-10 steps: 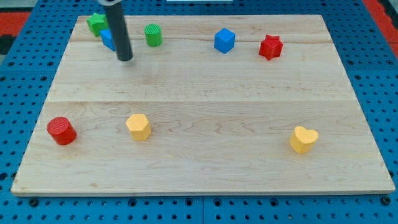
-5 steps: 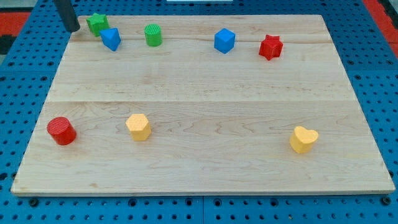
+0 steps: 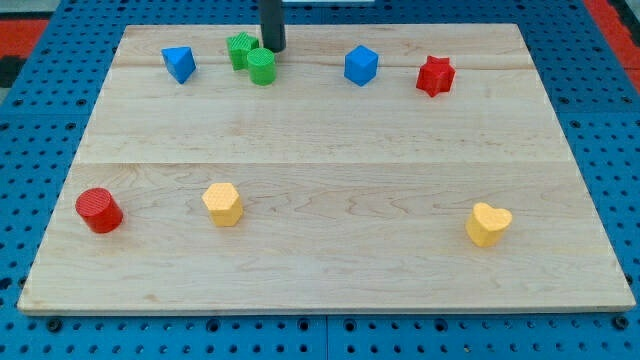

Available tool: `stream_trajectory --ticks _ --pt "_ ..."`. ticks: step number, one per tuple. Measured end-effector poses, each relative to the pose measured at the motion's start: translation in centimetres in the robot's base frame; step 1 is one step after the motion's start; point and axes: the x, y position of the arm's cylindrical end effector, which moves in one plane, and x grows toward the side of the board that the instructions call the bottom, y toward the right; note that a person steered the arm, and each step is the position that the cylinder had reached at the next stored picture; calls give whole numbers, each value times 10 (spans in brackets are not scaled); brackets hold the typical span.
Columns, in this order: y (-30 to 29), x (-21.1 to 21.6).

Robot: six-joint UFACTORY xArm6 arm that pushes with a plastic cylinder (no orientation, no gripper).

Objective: Place the green blocks in a vertical line above the yellow hexagon

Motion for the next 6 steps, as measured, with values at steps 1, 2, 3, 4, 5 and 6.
stream_trajectory --ticks 1,2,3,4,5,6 --pt "-1 14" --pt "-3 10" --pt "-13 27" --pt "-28 74" --pt "-21 112" --pt "12 64"
